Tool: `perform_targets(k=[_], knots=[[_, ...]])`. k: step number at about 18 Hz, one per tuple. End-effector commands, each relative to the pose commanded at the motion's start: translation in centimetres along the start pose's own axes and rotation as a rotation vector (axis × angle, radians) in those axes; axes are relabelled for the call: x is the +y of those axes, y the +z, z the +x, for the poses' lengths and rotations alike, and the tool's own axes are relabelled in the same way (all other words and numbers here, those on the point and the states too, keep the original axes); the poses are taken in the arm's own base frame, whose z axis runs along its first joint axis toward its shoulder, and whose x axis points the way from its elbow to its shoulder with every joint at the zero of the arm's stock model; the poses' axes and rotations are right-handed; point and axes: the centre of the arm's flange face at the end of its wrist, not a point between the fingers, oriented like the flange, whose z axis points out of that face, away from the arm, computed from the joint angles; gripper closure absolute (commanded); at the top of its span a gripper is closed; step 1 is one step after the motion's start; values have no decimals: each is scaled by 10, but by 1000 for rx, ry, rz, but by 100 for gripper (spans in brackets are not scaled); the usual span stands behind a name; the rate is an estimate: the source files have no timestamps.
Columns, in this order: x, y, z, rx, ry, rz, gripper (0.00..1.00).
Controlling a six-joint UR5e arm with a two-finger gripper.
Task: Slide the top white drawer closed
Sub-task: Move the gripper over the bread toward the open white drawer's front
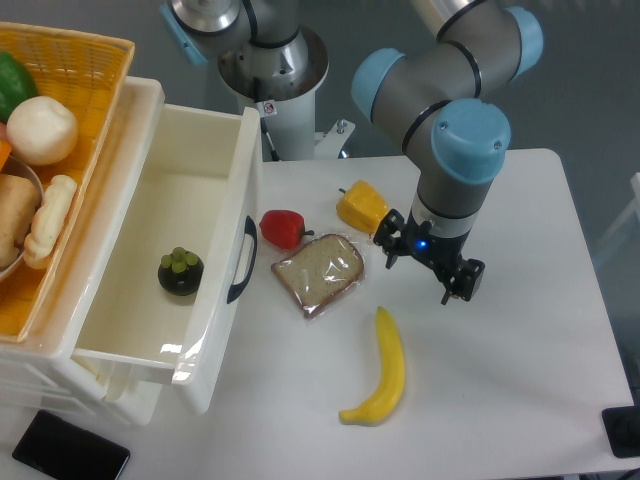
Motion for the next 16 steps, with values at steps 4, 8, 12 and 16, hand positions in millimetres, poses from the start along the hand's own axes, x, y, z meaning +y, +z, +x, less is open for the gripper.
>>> perform_targets(k=[4,8,12,16], knots=[[-1,0,0,3,0,5,0],[1,12,9,26,-23,1,0],[4,27,23,60,-23,-12,0],[4,25,29,87,-32,36,0]])
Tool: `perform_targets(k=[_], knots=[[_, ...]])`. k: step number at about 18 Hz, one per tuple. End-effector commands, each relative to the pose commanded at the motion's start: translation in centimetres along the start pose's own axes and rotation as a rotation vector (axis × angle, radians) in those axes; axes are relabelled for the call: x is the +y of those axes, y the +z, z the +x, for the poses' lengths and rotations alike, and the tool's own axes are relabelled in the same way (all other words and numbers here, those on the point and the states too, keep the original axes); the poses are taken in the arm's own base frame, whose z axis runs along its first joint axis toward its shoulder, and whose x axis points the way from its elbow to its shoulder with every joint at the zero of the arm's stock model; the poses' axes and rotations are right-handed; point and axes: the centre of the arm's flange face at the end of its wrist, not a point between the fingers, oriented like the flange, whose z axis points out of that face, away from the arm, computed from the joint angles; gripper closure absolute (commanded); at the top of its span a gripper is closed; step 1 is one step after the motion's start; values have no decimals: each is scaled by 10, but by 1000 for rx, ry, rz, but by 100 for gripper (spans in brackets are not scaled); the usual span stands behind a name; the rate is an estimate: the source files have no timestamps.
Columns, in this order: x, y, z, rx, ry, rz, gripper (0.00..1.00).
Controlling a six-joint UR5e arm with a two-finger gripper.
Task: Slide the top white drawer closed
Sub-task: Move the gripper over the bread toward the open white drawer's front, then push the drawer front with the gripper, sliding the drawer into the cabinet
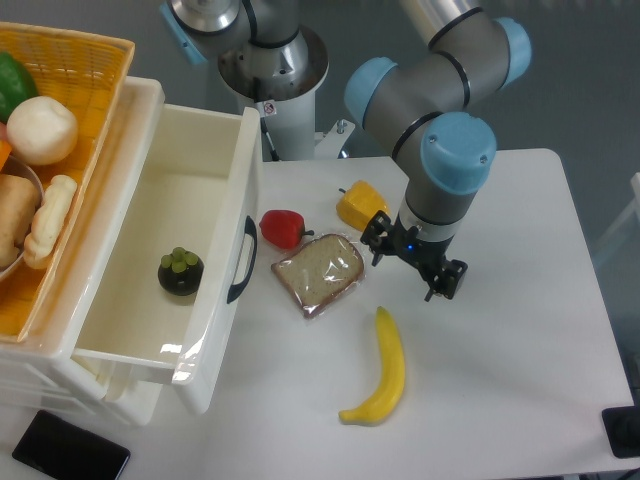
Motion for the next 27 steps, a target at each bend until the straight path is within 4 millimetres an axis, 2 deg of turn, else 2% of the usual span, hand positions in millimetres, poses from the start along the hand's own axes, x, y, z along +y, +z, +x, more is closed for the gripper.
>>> perform_targets(k=[1,2,3,5,6,7,8,11,19,23,27], knots=[[-3,-5,3,9,-4,39,1],[-6,-10,7,18,-23,72,12],[-7,-14,13,47,-54,89,38],[-10,-18,24,85,-94,101,74],[-12,-22,29,89,-103,106,87],[-17,-21,35,102,-107,104,96],[-21,-20,38,115,-108,105,100],[-28,-14,49,209,-125,152,100],[-30,-14,53,315,-225,229,100],[-39,-17,57,358,-264,270,100],[-49,-11,70,417,-303,272,100]])
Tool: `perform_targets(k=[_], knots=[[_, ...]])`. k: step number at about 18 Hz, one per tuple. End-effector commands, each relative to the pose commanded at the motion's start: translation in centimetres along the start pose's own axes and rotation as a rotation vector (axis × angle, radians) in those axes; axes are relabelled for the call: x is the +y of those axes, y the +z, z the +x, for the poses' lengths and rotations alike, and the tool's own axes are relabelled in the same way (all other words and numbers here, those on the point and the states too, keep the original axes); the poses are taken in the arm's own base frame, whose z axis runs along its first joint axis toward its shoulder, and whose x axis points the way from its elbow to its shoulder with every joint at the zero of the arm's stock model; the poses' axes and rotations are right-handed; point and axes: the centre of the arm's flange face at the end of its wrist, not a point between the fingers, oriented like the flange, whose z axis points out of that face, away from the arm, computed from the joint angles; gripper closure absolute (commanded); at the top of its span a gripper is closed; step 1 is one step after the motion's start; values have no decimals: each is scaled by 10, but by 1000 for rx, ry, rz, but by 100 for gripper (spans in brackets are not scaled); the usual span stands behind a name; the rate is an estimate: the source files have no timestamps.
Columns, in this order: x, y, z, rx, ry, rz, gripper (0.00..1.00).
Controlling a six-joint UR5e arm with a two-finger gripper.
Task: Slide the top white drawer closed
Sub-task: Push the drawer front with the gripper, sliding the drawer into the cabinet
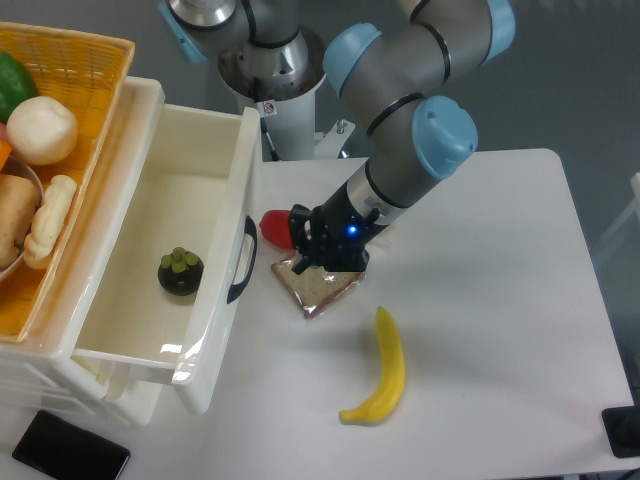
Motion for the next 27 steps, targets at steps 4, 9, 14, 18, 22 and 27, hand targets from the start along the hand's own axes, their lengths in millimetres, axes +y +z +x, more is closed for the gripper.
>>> perform_targets(k=[4,9,14,18,22,27], knots=[[3,3,3,26,-30,-16,100],[-3,9,12,50,-18,0,100],[-8,17,23,63,-13,-14,100],[-8,16,32,74,-15,-17,100],[-10,20,40,86,-21,-31,100],[-20,36,60,94,-23,-57,100]])
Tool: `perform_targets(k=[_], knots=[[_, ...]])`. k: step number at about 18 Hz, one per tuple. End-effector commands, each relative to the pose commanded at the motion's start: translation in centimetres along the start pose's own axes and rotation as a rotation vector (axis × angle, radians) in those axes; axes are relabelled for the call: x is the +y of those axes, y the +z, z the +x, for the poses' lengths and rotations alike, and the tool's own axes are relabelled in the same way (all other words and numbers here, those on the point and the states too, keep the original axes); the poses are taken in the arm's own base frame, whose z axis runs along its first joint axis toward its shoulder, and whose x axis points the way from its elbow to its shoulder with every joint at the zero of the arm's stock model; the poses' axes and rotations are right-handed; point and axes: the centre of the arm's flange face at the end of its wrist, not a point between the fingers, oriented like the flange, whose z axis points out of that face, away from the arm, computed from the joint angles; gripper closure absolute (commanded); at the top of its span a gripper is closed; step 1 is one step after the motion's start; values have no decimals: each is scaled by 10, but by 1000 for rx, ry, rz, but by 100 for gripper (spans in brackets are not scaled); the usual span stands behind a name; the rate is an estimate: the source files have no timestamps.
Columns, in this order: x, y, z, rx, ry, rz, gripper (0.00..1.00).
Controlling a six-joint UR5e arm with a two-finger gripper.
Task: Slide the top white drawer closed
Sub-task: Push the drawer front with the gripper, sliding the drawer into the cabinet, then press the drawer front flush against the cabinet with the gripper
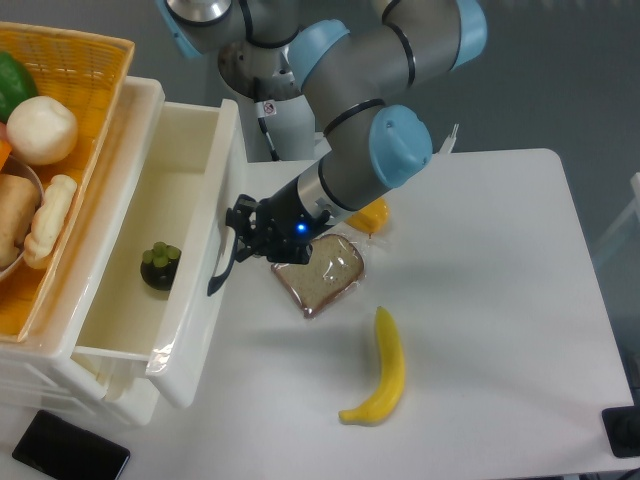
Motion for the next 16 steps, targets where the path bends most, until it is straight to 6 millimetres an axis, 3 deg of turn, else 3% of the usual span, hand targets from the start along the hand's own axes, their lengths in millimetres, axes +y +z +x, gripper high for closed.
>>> perform_targets(k=[16], knots=[[-19,41,39,24,16,-62,100]])
